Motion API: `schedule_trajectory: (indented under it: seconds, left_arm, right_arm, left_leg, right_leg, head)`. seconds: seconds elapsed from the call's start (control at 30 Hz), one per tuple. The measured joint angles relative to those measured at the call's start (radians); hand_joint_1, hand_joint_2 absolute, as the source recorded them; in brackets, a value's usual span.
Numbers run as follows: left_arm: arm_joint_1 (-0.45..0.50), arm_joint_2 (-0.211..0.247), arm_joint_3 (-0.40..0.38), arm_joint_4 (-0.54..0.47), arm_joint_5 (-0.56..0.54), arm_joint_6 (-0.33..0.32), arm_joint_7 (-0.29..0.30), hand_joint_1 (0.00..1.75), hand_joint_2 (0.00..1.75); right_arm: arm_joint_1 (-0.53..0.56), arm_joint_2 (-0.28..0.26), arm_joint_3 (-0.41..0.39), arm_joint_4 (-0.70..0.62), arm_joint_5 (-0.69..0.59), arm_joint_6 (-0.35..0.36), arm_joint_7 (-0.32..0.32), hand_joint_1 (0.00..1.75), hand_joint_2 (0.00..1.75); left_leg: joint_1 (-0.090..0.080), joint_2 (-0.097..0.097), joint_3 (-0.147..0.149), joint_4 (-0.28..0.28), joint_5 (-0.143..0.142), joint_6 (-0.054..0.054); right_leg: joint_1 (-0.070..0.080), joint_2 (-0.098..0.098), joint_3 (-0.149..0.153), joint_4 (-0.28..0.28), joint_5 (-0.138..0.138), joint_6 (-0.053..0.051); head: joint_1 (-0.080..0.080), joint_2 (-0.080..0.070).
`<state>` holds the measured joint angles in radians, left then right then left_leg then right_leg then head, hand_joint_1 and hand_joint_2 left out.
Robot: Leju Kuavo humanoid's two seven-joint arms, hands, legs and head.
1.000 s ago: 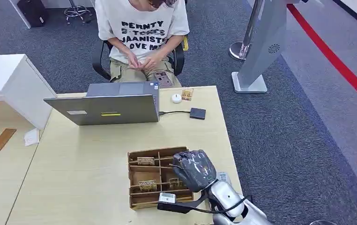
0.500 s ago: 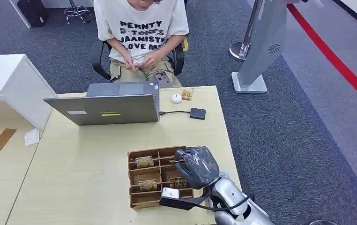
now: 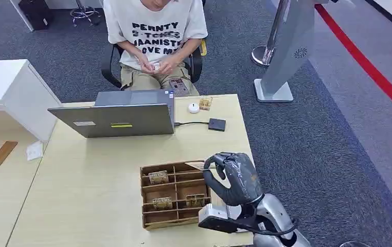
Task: Pass the card to the sensor for recognition and then transmit it.
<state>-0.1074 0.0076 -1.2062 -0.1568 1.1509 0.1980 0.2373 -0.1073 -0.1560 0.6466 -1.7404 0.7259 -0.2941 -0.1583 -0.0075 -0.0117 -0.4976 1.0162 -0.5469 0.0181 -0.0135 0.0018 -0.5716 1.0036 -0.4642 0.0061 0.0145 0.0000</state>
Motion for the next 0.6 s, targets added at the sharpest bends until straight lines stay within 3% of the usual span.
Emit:
schedule_trajectory:
  seconds: [0.23, 0.6]
  left_arm:
    - [-0.001, 0.0, -0.006, 0.0, 0.011, 0.003, -0.005, 0.0, 0.0]
    - [-0.001, 0.0, -0.017, 0.0, 0.013, 0.004, -0.005, 0.0, 0.0]
  right_arm:
    - [0.057, -0.005, -0.062, -0.092, -0.108, 0.044, -0.074, 1.75, 1.75]
    - [0.081, -0.005, -0.086, -0.13, -0.111, 0.054, -0.082, 1.75, 1.75]
  left_leg:
    - [0.0, 0.0, 0.0, 0.0, 0.0, 0.0]
    - [0.0, 0.0, 0.0, 0.0, 0.0, 0.0]
  right_leg:
    - [0.0, 0.0, 0.0, 0.0, 0.0, 0.0]
    - [0.0, 0.0, 0.0, 0.0, 0.0, 0.0]
  head:
    - [0.0, 0.0]
    - [0.0, 0.0]
